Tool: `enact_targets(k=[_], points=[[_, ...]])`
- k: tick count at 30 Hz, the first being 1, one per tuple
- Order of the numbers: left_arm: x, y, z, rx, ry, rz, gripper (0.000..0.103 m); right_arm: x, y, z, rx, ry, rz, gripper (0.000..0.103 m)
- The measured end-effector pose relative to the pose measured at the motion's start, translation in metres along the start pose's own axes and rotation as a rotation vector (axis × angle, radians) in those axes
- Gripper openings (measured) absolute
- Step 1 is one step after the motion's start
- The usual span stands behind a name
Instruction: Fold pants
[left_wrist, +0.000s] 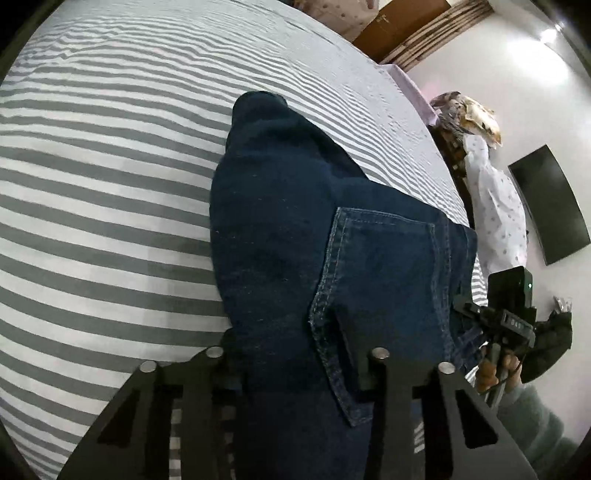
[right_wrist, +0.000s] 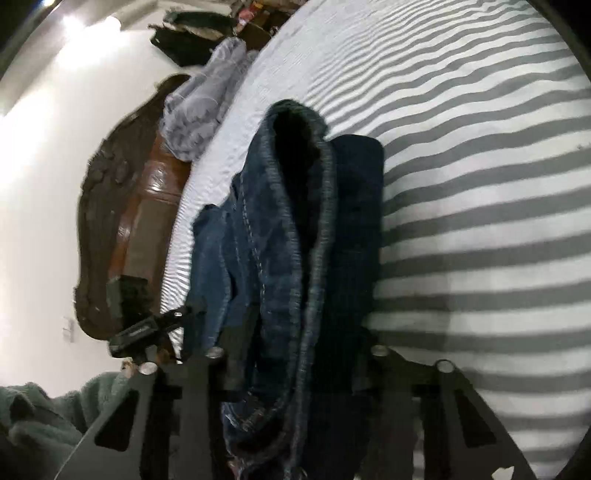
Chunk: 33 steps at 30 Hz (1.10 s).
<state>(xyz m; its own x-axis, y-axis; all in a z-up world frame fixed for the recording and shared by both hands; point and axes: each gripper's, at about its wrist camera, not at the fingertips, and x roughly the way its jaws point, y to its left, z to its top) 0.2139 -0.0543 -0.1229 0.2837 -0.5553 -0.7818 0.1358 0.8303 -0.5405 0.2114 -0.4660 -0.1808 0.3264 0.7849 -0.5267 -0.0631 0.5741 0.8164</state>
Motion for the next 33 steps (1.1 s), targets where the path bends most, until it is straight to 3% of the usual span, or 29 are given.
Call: enact_targets(k=[4, 12, 16, 21, 27, 33], points=[[0.001, -0.012, -0.001, 0.046, -0.009, 0.044, 0.037, 0.004, -0.002, -0.001, 0.008, 0.008, -0.051, 0.034], [-0.001, 0.015, 0.002, -0.065, 0.016, -0.056, 0.046, 0.018, -0.005, 0.006, 0.041, 0.048, -0.045, 0.04], [0.001, 0.005, 0.002, -0.04, 0.006, -0.017, 0.047, 0.024, -0.006, 0.006, 0.067, 0.043, -0.04, 0.039], [-0.004, -0.023, -0.006, 0.097, -0.029, 0.103, 0.034, 0.018, 0.013, -0.002, 0.028, -0.002, -0.124, 0.033], [-0.019, -0.038, -0.003, 0.151, -0.047, 0.139, 0.022, 0.008, 0.039, -0.005, 0.0, -0.034, -0.187, 0.027], [-0.041, -0.06, 0.0, 0.232, -0.089, 0.166, 0.02, 0.001, 0.065, -0.002, -0.032, -0.046, -0.197, 0.025]])
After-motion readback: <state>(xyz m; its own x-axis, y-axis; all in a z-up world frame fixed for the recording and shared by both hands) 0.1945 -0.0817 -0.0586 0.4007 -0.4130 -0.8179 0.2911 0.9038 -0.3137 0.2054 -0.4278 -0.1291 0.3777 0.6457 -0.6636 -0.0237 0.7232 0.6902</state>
